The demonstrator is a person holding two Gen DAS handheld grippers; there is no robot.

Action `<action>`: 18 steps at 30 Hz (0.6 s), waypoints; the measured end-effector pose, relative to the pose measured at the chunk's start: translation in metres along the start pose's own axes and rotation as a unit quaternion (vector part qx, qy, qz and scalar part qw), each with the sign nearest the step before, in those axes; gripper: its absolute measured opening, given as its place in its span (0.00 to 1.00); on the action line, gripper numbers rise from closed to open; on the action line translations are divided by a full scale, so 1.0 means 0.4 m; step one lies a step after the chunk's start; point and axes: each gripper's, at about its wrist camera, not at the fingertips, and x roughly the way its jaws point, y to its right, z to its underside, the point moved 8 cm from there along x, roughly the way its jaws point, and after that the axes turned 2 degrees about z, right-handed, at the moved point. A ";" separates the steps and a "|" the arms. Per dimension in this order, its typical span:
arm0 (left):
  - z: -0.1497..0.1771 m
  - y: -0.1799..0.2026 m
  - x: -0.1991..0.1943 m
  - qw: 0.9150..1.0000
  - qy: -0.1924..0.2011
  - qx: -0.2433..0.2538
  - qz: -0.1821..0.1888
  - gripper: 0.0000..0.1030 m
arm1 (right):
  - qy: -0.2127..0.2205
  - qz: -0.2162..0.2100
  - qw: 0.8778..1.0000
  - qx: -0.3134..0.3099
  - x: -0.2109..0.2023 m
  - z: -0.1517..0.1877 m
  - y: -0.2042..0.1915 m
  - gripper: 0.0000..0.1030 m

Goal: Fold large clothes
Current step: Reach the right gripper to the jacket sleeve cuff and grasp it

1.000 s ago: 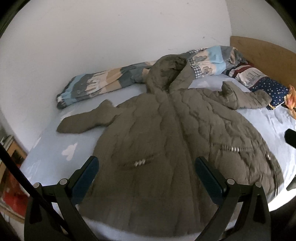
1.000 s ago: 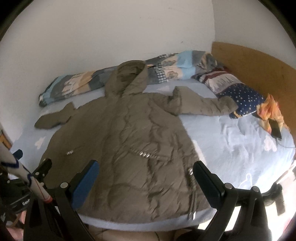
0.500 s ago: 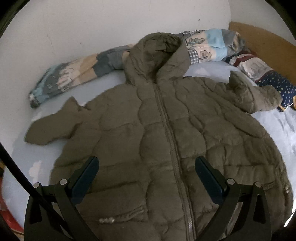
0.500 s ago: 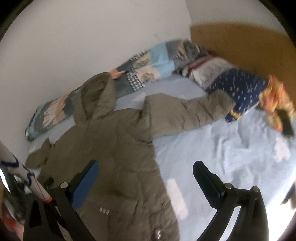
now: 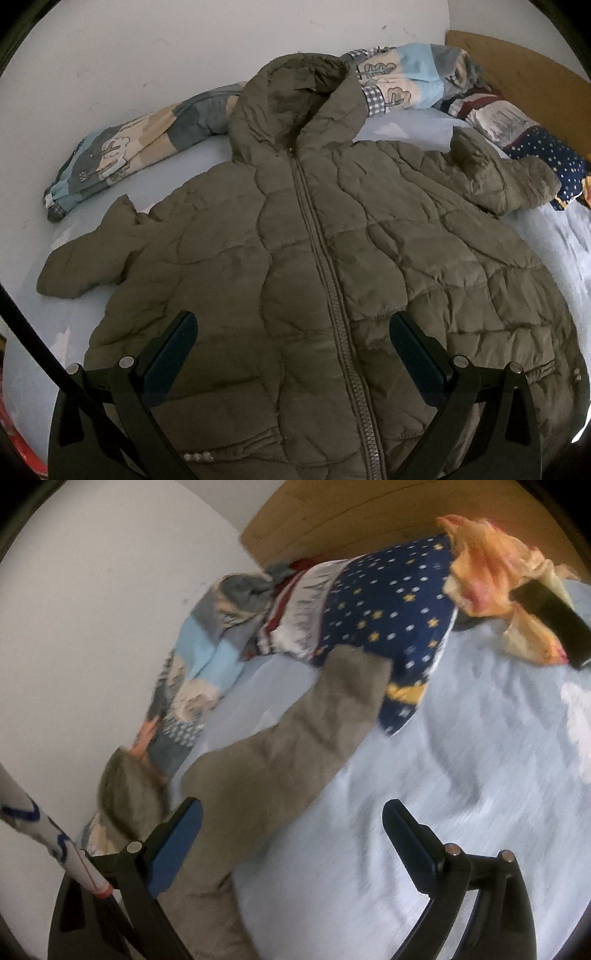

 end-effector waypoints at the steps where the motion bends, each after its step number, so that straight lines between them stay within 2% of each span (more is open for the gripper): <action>1: 0.001 -0.001 0.002 1.000 -0.002 -0.001 0.001 1.00 | 0.004 0.003 1.000 0.008 0.003 -0.008 0.013 0.98; 7: 0.008 -0.009 0.025 0.999 -0.019 -0.024 0.012 1.00 | 0.014 0.021 0.999 0.032 0.034 -0.045 0.065 0.98; 12: 0.012 -0.006 0.038 0.999 -0.027 -0.030 0.016 1.00 | 0.004 0.000 0.996 0.084 0.061 -0.040 0.090 0.98; 16: 0.013 -0.003 0.039 0.999 -0.025 -0.023 0.013 1.00 | -0.001 -0.014 0.996 0.086 0.074 -0.069 0.087 0.98; 18: 0.014 -0.002 0.041 0.999 -0.026 -0.020 0.011 1.00 | -0.023 -0.020 0.995 0.091 0.099 -0.082 0.090 0.98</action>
